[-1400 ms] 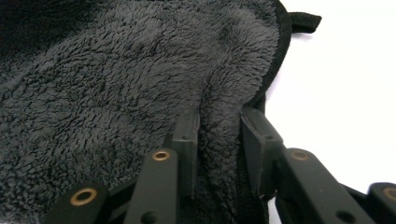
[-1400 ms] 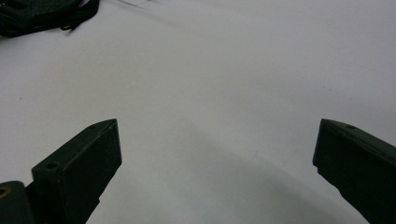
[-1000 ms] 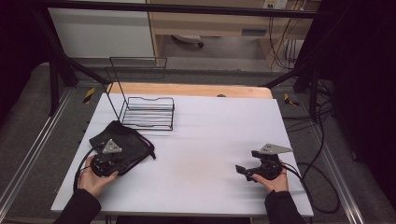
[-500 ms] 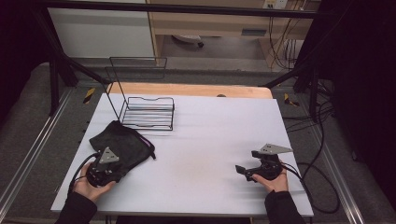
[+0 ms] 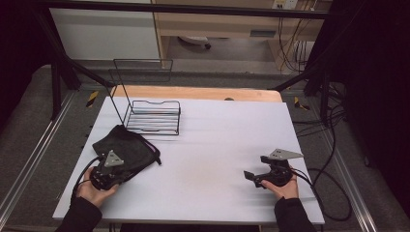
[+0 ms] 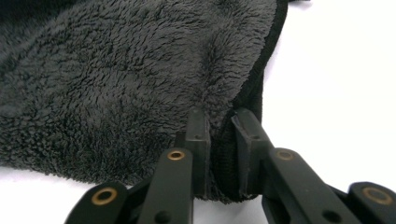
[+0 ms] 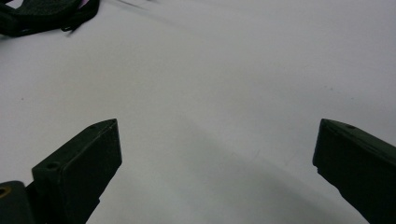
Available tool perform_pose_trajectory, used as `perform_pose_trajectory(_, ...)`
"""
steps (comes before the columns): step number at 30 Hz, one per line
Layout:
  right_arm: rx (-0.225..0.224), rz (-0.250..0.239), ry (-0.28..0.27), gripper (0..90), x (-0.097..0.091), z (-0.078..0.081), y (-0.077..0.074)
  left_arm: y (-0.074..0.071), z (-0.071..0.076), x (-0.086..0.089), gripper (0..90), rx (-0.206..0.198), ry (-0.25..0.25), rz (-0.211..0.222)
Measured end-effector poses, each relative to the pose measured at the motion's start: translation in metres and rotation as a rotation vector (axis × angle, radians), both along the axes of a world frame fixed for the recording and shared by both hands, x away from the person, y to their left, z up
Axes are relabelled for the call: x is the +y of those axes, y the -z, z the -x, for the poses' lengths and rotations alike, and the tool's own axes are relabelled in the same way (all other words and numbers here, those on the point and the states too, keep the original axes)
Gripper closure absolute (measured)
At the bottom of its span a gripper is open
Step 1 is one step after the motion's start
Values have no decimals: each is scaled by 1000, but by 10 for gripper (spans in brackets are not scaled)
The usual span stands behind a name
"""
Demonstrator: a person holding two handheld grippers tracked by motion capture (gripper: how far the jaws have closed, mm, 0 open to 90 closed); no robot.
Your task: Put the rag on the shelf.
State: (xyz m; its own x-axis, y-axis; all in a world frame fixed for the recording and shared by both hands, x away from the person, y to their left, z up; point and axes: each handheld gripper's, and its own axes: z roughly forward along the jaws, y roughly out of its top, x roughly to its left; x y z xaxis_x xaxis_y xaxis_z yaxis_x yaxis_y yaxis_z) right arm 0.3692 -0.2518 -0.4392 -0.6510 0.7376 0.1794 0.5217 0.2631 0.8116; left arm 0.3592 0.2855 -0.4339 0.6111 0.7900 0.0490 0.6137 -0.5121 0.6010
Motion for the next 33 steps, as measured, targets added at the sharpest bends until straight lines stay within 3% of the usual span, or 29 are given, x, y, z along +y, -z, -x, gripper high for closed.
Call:
perform_pose_trajectory(2,2,0,-2,18,0,-1,0,0,-3,8,797,21,5,57)
perform_pose_trajectory(5,5,0,-3,18,0,-1,0,-2,-3,11,802,28,13,78)
perform_pose_trajectory(10,8,-2,-5,20,0,0,0,-9,0,12,805,10,33,68)
perform_pose_trajectory(13,8,-3,-6,22,0,0,0,-17,4,14,807,6,43,88)
perform_pose_trajectory(18,14,-4,-9,25,1,-1,1,-14,5,6,813,45,61,85)
perform_pose_trajectory(22,7,-21,-18,43,7,0,-2,-15,6,5,813,26,51,66)
perform_pose_trajectory(24,-12,-36,-35,90,26,-1,-10,-12,6,2,810,30,45,53)
perform_pose_trajectory(26,-5,-17,-46,139,48,-3,-16,-7,5,1,809,39,42,43)
perform_pose_trajectory(30,-30,3,-100,194,100,-8,-24,-5,6,4,805,37,33,67)
perform_pose_trajectory(31,-30,3,-100,194,100,-8,-24,-4,6,4,805,34,33,70)
perform_pose_trajectory(32,-32,15,-118,219,127,-12,-26,-3,6,4,803,33,32,72)
perform_pose_trajectory(33,-32,15,-118,219,127,-12,-26,-3,7,4,803,31,34,71)
